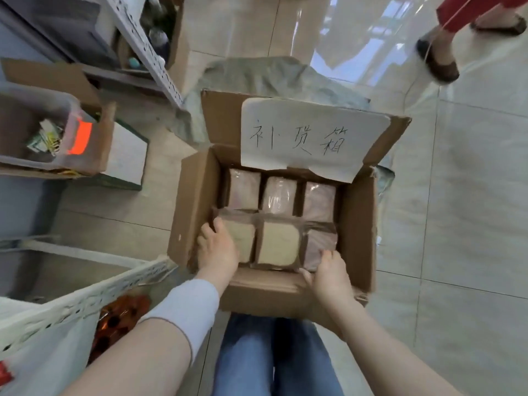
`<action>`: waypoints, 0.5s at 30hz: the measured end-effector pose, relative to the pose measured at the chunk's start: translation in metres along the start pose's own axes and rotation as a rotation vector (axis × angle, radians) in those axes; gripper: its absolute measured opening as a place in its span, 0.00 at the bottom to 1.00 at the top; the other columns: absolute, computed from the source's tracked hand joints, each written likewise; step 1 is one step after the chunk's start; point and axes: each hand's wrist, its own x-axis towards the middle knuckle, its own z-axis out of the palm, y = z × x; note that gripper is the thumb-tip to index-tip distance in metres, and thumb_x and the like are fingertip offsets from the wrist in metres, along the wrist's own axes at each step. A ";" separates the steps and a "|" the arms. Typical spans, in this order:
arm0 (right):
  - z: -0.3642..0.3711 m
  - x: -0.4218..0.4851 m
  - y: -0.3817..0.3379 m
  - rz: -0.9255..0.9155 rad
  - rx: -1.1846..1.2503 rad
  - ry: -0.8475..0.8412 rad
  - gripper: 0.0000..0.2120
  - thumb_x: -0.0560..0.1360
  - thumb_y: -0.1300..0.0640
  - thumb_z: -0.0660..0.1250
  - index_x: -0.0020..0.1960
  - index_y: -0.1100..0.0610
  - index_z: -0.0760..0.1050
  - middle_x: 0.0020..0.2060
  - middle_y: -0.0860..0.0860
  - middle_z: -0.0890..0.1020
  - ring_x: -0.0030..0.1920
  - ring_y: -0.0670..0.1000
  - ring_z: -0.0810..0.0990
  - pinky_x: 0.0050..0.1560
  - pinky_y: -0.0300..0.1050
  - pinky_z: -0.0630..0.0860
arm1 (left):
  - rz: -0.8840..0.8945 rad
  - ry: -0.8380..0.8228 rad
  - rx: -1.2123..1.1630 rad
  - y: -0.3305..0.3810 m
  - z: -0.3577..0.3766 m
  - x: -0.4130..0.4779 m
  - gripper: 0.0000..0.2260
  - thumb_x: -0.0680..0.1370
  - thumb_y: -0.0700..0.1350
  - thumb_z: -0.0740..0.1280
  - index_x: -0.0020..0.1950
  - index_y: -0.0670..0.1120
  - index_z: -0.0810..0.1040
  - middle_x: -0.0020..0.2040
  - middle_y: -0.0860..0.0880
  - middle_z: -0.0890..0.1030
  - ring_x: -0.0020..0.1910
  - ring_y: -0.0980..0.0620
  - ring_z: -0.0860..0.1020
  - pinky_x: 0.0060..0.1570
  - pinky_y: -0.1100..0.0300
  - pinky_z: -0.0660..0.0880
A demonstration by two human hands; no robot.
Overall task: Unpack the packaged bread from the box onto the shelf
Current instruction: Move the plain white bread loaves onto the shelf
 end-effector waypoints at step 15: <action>0.045 0.073 -0.007 0.285 0.630 -0.196 0.24 0.64 0.51 0.77 0.55 0.61 0.76 0.52 0.57 0.82 0.49 0.54 0.80 0.49 0.43 0.74 | -0.115 0.072 -0.432 -0.005 0.051 0.054 0.34 0.68 0.43 0.75 0.70 0.41 0.62 0.66 0.39 0.66 0.66 0.41 0.67 0.66 0.53 0.63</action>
